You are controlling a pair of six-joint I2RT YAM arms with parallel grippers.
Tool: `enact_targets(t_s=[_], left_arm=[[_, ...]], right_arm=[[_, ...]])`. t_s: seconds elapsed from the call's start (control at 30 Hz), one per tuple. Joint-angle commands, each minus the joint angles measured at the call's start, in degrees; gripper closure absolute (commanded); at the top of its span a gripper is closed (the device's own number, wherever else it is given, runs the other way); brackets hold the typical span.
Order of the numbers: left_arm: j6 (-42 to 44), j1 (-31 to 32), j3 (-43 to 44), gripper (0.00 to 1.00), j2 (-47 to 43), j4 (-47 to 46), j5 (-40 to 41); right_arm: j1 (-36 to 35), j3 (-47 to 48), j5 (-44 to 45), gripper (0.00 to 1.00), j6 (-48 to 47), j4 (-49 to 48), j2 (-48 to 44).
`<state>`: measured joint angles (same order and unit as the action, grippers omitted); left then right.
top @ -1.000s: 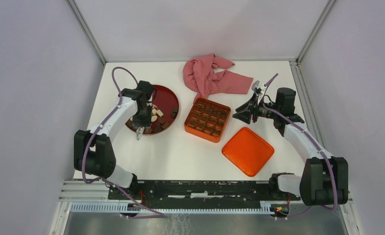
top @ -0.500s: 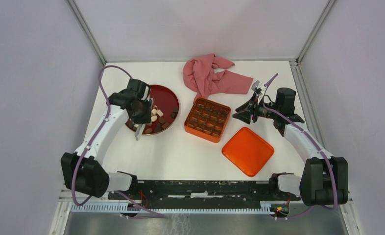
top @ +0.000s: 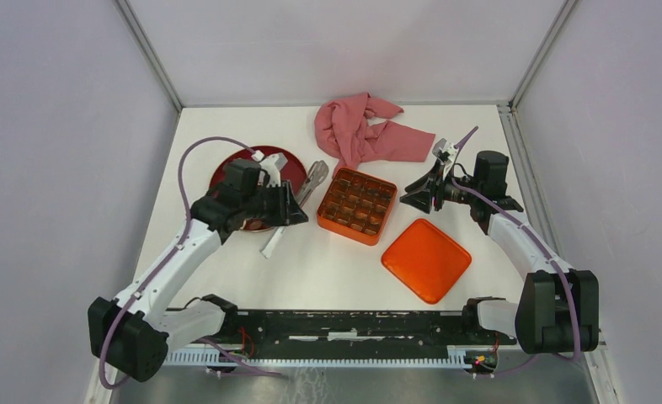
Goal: Pack the chocolate
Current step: Place the fake chocolate in the packing box.
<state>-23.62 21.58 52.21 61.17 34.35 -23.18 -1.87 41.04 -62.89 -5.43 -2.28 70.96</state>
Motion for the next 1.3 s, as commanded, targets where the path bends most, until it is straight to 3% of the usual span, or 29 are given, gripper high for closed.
enact_targets(t_s=[0.0, 0.3, 0.87, 1.27], left_arm=[[-6.51, 6.89, 1.34, 0.98, 2.27, -11.6, 1.1], [-3.32, 16.34, 7.82, 0.98, 14.23, -4.91, 16.15], [0.94, 17.53, 13.13, 0.96, 24.31, -0.14, 22.04], [1.73, 18.02, 15.07, 0.68, 26.42, 1.77, 22.45]], right_arm=[[-0.18, 1.77, 0.07, 0.51, -0.7, -1.14, -0.21], [-0.15, 1.94, 0.16, 0.51, -1.16, -0.59, -0.2], [-0.2, 1.94, 0.14, 0.51, -1.21, -0.62, -0.11], [-0.15, 1.94, 0.15, 0.51, -1.25, -0.62, -0.03]])
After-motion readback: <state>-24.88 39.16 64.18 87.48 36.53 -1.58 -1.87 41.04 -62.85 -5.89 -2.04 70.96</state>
